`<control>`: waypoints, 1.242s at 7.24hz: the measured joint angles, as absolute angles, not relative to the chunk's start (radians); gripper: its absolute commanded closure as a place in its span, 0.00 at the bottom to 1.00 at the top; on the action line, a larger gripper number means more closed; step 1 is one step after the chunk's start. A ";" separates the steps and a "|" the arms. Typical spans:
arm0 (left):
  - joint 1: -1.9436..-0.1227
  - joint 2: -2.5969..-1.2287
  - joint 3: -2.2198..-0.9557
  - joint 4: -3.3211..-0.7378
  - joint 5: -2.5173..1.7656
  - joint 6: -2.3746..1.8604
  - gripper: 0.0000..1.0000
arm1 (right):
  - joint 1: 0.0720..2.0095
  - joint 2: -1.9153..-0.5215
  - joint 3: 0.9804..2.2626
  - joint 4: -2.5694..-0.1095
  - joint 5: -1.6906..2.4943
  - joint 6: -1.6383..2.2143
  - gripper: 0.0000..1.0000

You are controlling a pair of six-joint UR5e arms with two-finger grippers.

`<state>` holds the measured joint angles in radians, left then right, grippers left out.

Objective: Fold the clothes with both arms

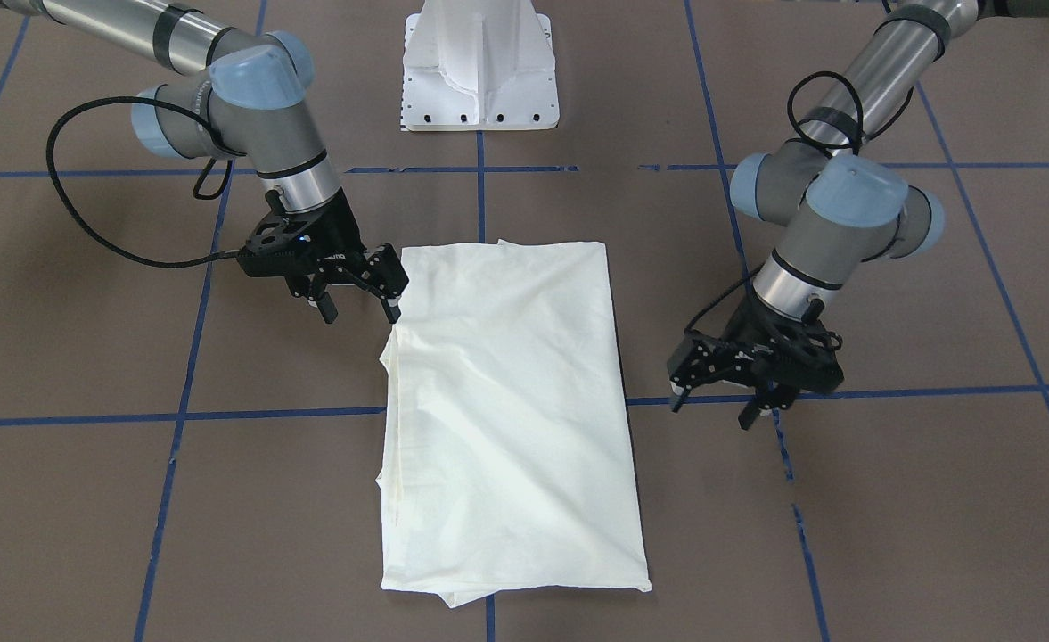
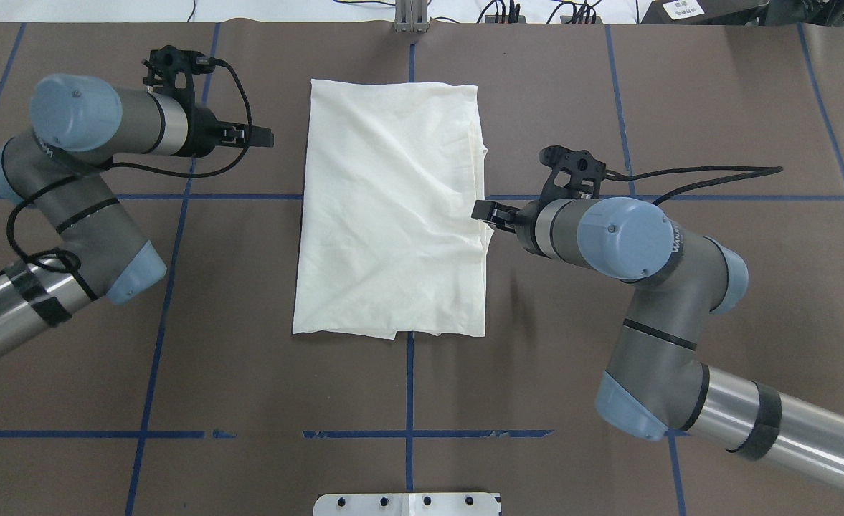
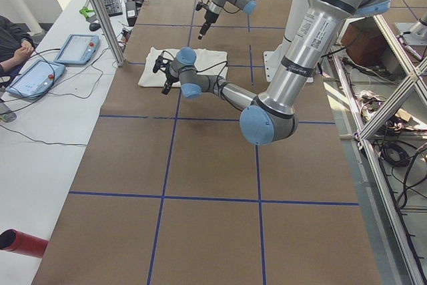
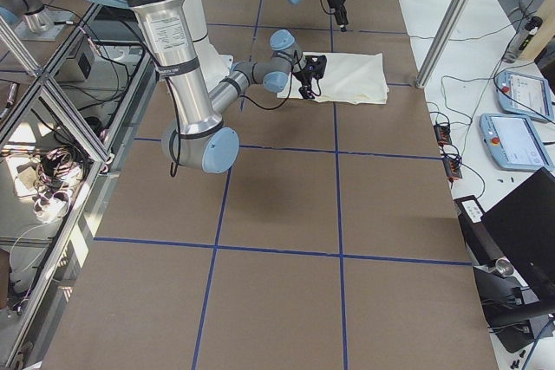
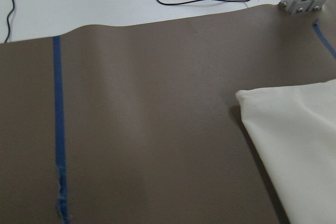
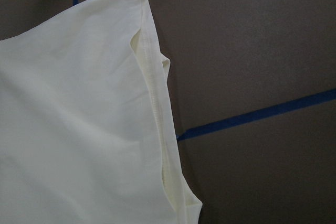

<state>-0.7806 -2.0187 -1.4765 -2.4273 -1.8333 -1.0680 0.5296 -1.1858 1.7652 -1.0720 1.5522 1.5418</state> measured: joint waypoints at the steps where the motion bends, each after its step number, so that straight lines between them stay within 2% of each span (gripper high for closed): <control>1: -0.710 -1.936 -1.618 -2.426 -1.831 -1.189 0.00 | 0.524 -1.232 1.819 -1.071 1.553 1.598 0.00; 2: -0.629 -1.864 -1.732 -2.425 -1.795 -1.301 0.00 | 0.513 -1.264 1.858 -1.070 1.547 1.639 0.00; 3: -0.528 -1.816 -1.799 -2.423 -1.707 -1.409 0.25 | 0.502 -1.282 1.881 -1.069 1.538 1.664 0.00; 4: -0.431 -1.800 -1.816 -2.422 -1.605 -1.510 0.37 | 0.495 -1.290 1.891 -1.069 1.531 1.676 0.00; 6: -0.343 -1.806 -1.797 -2.421 -1.513 -1.635 0.36 | 0.483 -1.293 1.897 -1.069 1.516 1.682 0.00; 9: -0.331 -1.812 -1.744 -2.432 -1.505 -1.659 0.36 | 0.477 -1.293 1.897 -1.069 1.508 1.682 0.00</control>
<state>-0.3307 -1.8117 -1.7438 -2.4321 -1.5055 -1.6588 0.4774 -1.2926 1.8975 -1.0692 1.5078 1.6821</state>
